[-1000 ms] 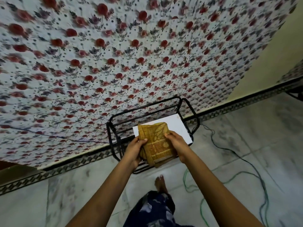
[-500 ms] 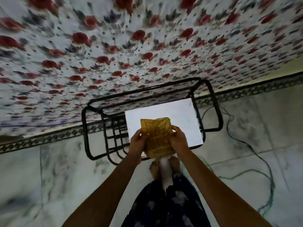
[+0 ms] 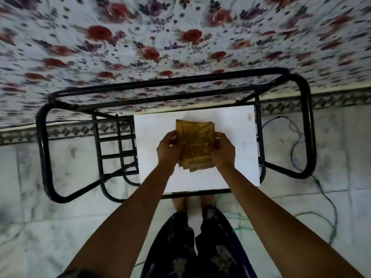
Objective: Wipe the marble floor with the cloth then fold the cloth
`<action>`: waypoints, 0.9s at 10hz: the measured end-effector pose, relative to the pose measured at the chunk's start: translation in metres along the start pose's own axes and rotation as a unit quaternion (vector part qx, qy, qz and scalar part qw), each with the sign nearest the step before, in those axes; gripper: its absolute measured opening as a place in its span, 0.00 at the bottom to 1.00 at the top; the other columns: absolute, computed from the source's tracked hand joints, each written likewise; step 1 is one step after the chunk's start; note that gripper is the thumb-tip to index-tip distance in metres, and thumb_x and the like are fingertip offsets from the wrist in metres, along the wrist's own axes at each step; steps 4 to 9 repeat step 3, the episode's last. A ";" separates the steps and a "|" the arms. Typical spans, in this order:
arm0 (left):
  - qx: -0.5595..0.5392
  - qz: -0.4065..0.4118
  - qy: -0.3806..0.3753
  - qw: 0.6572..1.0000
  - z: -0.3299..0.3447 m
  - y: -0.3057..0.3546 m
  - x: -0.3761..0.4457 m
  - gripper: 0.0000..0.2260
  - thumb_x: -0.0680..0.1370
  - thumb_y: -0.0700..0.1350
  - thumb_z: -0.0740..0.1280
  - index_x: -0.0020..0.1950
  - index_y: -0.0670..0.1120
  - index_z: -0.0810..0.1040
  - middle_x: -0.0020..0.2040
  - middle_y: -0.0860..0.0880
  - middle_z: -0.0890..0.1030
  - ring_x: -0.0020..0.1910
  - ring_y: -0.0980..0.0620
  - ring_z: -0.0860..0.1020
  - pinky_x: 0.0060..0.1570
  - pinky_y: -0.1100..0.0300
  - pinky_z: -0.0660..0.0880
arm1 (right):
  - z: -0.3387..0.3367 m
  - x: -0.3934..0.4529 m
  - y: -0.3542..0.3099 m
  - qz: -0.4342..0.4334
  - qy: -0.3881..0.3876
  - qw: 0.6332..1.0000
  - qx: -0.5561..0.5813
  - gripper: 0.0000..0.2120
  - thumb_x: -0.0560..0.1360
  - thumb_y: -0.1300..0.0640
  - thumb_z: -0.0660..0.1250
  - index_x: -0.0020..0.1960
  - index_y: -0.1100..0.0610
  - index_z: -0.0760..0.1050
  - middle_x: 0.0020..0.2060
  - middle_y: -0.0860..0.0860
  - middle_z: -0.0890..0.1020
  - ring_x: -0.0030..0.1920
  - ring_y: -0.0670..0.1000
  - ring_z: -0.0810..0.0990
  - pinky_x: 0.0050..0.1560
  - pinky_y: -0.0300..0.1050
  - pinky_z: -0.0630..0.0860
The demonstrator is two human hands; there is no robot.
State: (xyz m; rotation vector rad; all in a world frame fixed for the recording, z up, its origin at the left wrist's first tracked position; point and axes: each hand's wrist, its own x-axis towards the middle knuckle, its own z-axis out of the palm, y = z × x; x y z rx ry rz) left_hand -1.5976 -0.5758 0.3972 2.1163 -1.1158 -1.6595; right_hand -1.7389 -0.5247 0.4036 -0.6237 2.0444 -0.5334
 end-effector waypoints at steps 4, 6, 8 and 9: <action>0.178 0.044 0.009 0.983 0.001 0.020 -0.029 0.23 0.78 0.41 0.63 0.73 0.46 0.63 0.67 0.42 0.71 0.65 0.42 0.71 0.60 0.44 0.72 | -0.008 -0.013 -0.011 0.003 -0.045 0.996 -0.082 0.26 0.78 0.55 0.60 0.73 0.56 0.59 0.66 0.57 0.70 0.64 0.59 0.71 0.59 0.53 0.70; 0.178 0.044 0.009 0.983 0.001 0.020 -0.029 0.23 0.78 0.41 0.63 0.73 0.46 0.63 0.67 0.42 0.71 0.65 0.42 0.71 0.60 0.44 0.72 | -0.008 -0.013 -0.011 0.003 -0.045 0.996 -0.082 0.26 0.78 0.55 0.60 0.73 0.56 0.59 0.66 0.57 0.70 0.64 0.59 0.71 0.59 0.53 0.70; 0.178 0.044 0.009 0.983 0.001 0.020 -0.029 0.23 0.78 0.41 0.63 0.73 0.46 0.63 0.67 0.42 0.71 0.65 0.42 0.71 0.60 0.44 0.72 | -0.008 -0.013 -0.011 0.003 -0.045 0.996 -0.082 0.26 0.78 0.55 0.60 0.73 0.56 0.59 0.66 0.57 0.70 0.64 0.59 0.71 0.59 0.53 0.70; 0.178 0.044 0.009 0.983 0.001 0.020 -0.029 0.23 0.78 0.41 0.63 0.73 0.46 0.63 0.67 0.42 0.71 0.65 0.42 0.71 0.60 0.44 0.72 | -0.008 -0.013 -0.011 0.003 -0.045 0.996 -0.082 0.26 0.78 0.55 0.60 0.73 0.56 0.59 0.66 0.57 0.70 0.64 0.59 0.71 0.59 0.53 0.70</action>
